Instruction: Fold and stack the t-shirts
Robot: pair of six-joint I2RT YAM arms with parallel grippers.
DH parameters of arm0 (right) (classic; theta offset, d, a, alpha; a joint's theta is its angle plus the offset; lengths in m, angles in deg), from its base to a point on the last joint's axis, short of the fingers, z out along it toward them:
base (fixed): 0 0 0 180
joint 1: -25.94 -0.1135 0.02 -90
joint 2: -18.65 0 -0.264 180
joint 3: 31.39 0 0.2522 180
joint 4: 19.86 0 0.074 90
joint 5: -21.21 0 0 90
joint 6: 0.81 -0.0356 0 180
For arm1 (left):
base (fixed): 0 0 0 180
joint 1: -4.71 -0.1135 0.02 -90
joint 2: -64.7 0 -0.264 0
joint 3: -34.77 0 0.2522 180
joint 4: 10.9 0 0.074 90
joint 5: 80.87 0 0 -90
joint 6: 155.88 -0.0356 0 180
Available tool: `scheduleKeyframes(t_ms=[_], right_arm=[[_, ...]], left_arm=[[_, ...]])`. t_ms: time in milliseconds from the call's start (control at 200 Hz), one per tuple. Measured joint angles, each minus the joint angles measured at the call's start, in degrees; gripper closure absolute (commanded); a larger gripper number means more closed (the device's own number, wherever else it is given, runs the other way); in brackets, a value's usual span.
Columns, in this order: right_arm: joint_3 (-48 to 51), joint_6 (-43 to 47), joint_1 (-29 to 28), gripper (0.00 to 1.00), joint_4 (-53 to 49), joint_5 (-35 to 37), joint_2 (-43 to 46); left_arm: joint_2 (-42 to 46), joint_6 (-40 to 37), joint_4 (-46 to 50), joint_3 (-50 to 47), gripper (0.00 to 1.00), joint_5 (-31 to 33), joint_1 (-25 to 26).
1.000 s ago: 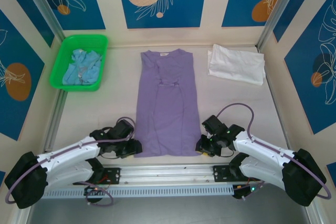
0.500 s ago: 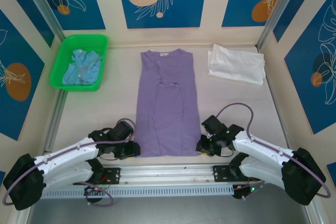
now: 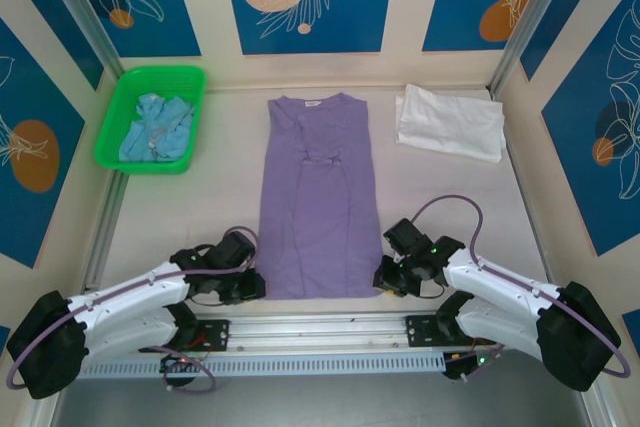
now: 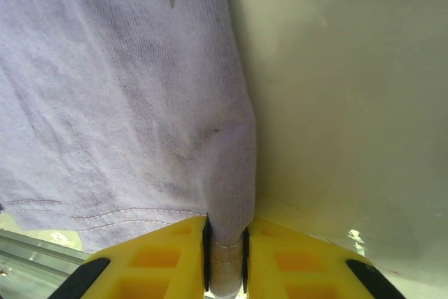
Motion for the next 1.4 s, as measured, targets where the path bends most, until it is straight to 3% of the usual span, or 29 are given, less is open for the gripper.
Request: scheduleKeyframes(t_ms=[175,440,730,910,1080,1220,1400], right_arm=[[0.0,0.2,0.0,1.0,-0.1,0.4,0.0],[-1.2,0.0,-2.3,1.0,-0.8,1.2,-0.2],[-1.5,-4.0,-12.7,1.0,-3.3,2.3,0.0],[-4.2,-6.2,-14.1,1.0,-7.2,5.1,3.1],[-11.5,-5.0,-9.1,1.0,-9.0,7.7,4.2],[-17.2,-1.9,-0.9,1.0,-7.9,7.9,1.9],[-26.1,4.1,10.7,1.0,-5.5,6.7,-8.8]], left_arm=[[0.0,-0.9,0.9,0.5,1.0,0.6,0.1],[0.0,-5.3,7.1,5.6,1.0,2.6,0.1],[0.1,-7.0,12.6,6.0,1.0,1.0,4.8],[3.9,-6.9,15.4,9.8,1.0,1.0,5.2],[0.9,-8.0,15.8,18.1,1.0,2.6,3.0],[-5.9,-11.8,15.0,26.3,1.0,3.7,-3.4],[-15.8,-17.1,13.4,37.8,1.0,6.6,-12.4]])
